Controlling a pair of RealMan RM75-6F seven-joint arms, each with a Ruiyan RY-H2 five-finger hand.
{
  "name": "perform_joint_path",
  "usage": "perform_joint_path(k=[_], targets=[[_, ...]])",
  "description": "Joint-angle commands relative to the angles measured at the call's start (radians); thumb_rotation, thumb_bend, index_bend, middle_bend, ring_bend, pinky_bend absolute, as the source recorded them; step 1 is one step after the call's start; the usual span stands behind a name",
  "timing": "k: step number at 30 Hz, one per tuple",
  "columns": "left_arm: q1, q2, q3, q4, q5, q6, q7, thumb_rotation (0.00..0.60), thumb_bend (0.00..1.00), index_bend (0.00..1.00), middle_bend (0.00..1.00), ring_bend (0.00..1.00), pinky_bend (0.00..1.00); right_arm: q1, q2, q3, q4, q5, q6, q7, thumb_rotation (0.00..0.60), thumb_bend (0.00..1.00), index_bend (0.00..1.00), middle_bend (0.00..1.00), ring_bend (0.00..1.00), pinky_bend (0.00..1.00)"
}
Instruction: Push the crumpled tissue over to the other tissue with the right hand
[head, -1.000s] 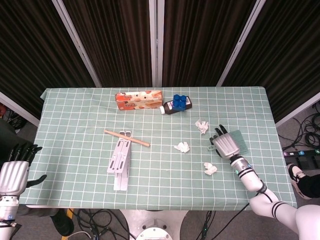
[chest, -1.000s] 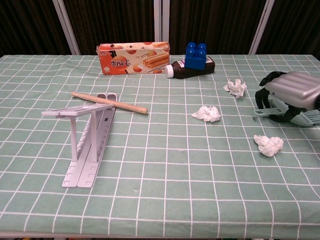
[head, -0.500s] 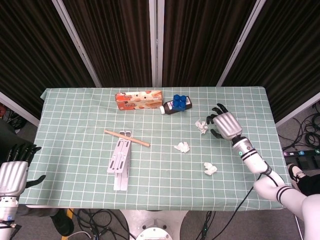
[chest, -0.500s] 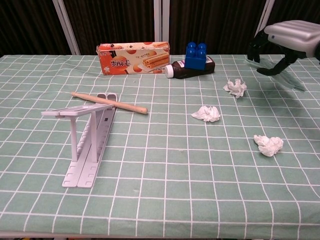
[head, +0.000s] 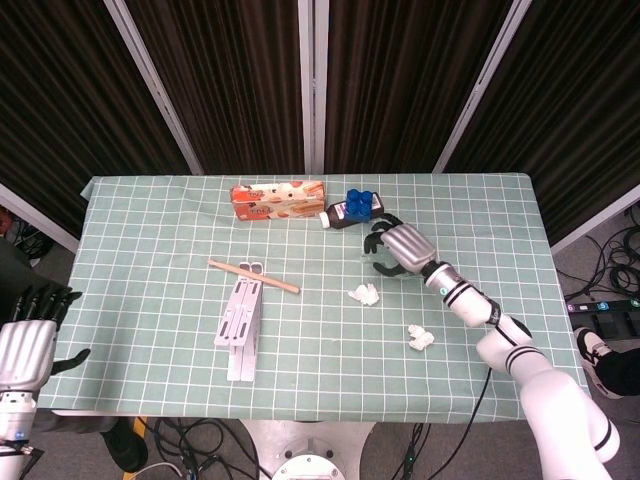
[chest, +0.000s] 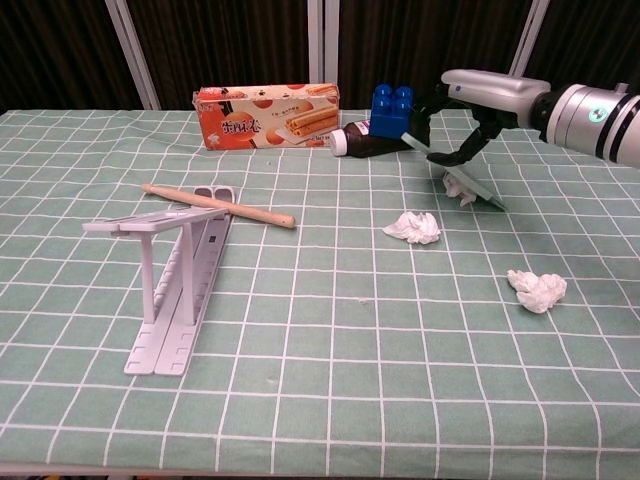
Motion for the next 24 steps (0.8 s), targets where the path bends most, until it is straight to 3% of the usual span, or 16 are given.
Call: perform_joint_path(k=[1,10,15,19,24], targets=[[-0.002,0.002,-0.001,-0.003,0.0,-0.002,0.002,0.6,0.01,0.19,0.15,0.08,0.06,0.015,-0.027,-0.059,0.031,-0.055,0.112,0.143,0.6,0.41,0.66,0.55,0.22,0.11],[-0.008,0.002,0.001,-0.008,0.013,-0.005,0.0,0.6,0.01,0.19,0.15,0.08,0.06,-0.009,0.041,-0.093,-0.097,-0.077,0.263,0.209,0.6,0.41,0.66,0.54,0.22,0.11],[-0.005,0.005,0.006,-0.005,0.016,-0.004,-0.014,0.6,0.01,0.19,0.15,0.08,0.06,-0.077,0.134,-0.058,-0.225,-0.014,0.314,0.105,0.6,0.41,0.66,0.55,0.22,0.11],[-0.004,0.0,0.008,0.009,0.025,-0.002,-0.033,0.6,0.01,0.19,0.15,0.08,0.06,-0.16,0.282,-0.054,-0.436,0.039,0.337,-0.048,0.6,0.41,0.65,0.55,0.22,0.11],[-0.007,-0.009,0.013,0.033,0.029,-0.013,-0.061,0.6,0.01,0.19,0.15,0.08,0.06,-0.297,0.496,-0.068,-0.823,0.164,0.327,-0.321,0.6,0.42,0.63,0.54,0.22,0.09]])
